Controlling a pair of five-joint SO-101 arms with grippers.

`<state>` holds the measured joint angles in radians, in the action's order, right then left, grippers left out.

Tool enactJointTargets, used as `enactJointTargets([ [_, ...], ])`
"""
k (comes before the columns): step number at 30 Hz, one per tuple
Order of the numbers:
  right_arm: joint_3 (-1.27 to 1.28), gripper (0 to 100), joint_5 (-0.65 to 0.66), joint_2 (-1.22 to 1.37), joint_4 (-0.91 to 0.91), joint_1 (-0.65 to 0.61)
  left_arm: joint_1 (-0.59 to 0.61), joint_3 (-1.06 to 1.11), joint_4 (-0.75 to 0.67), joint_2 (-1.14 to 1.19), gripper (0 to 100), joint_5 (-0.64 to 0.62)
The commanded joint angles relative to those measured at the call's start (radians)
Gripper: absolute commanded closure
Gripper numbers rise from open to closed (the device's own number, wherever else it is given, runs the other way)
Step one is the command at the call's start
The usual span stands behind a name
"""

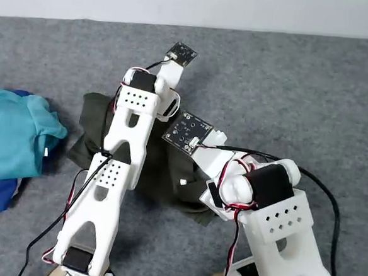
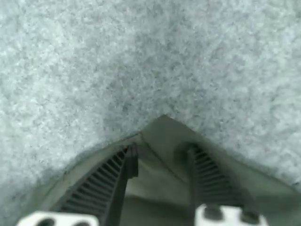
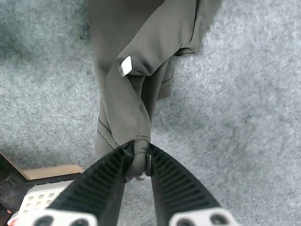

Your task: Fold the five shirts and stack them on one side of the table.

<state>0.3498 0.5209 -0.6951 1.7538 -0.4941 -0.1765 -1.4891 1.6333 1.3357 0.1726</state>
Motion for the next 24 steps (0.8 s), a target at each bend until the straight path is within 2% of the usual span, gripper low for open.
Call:
enactJointTargets([
  [1, -0.005, 98.8, -0.011, -0.022, -0.002, -0.004, -0.012, -0.027, 0.012, -0.014, 90, 0.0],
  [5, -0.011, 98.8, -0.011, -0.022, -0.002, -0.002, -0.035, -0.03, 0.044, -0.021, 100, 0.084],
  [9, -0.034, 98.8, -0.011, -0.024, -0.002, 0.036, -0.037, -0.128, 0.126, -0.06, 100, 0.098],
  [12, -0.097, 98.8, -0.005, -0.022, -0.012, 0.122, -0.003, -0.199, 0.121, -0.155, 100, 0.097],
  [18, -0.186, 98.8, -0.003, -0.015, -0.159, 0.314, 0.04, -0.134, 0.121, -0.474, 100, 0.086],
  [24, -0.224, 98.8, -0.005, -0.013, -0.4, 0.395, 0.077, -0.13, 0.121, -0.718, 100, 0.006],
])
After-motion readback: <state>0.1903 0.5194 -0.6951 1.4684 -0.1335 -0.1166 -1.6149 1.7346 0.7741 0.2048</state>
